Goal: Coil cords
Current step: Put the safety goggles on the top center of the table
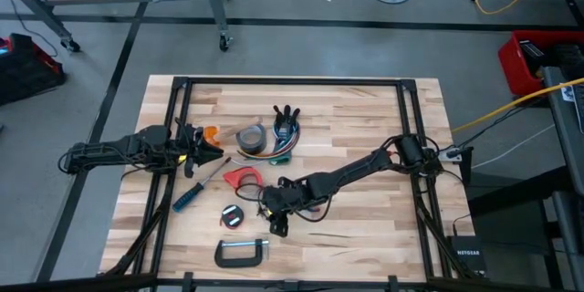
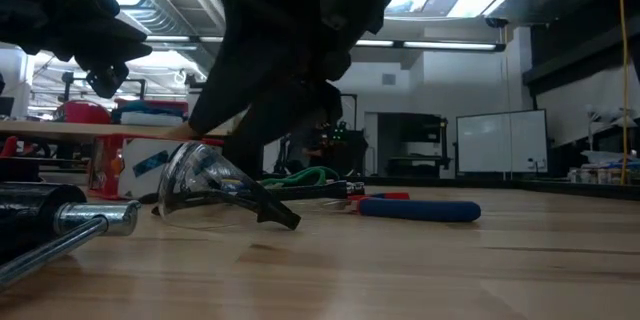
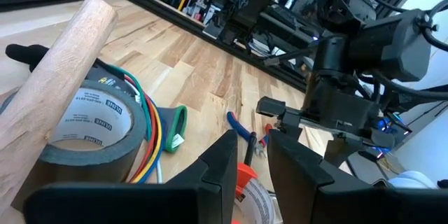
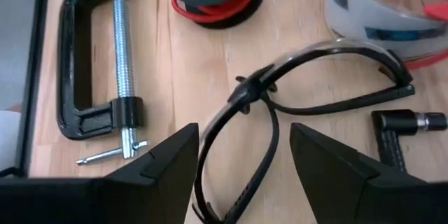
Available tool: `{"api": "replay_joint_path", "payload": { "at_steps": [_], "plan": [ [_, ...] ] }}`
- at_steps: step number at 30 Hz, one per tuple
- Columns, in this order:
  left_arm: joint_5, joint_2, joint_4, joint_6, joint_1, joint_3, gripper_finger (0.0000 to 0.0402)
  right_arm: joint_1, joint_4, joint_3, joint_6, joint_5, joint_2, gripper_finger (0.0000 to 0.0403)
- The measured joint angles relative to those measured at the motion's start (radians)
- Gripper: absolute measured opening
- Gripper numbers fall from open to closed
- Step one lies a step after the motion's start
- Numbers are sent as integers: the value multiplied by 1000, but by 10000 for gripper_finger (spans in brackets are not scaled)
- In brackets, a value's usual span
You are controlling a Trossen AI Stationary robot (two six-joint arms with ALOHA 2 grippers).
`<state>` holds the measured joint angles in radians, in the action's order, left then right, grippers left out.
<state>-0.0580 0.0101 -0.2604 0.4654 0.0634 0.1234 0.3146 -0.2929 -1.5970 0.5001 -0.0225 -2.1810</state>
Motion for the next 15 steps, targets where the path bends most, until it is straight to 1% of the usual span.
{"api": "replay_joint_path", "payload": {
  "at_steps": [4, 6, 9, 15],
  "plan": [
    [-12, 0, -22, 67, 0, 0, 72, 1, -3, 0, -1, -4, -2, 229],
    [-33, 0, -86, 126, -9, 0, 72, 0, -2, 0, 0, -4, -2, 229],
    [-34, 2, -163, 197, -24, 3, 72, -1, -10, 0, 0, -4, -2, 229],
    [-10, 6, -167, 183, -38, 3, 72, 0, -27, 0, 1, -4, -11, 229]
  ]
}}
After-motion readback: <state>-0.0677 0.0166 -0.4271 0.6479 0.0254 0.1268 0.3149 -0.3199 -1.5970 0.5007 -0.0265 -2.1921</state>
